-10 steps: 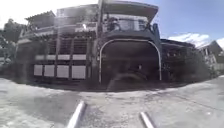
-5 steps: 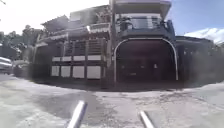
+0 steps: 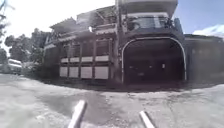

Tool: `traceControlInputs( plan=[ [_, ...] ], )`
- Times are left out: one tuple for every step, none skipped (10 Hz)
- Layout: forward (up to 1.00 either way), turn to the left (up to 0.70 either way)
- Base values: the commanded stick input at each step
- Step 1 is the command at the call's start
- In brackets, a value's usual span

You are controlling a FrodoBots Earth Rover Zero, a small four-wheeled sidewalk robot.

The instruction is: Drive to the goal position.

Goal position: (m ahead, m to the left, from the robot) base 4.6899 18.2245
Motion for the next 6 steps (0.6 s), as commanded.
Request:
traceControlInputs(
  plan=[
    [0.00,0.97],
    [0.00,0.98],
    [0.00,0.98],
    [0.00,0.98],
    [0.00,0.98],
    [0.00,0.98]
  ],
)
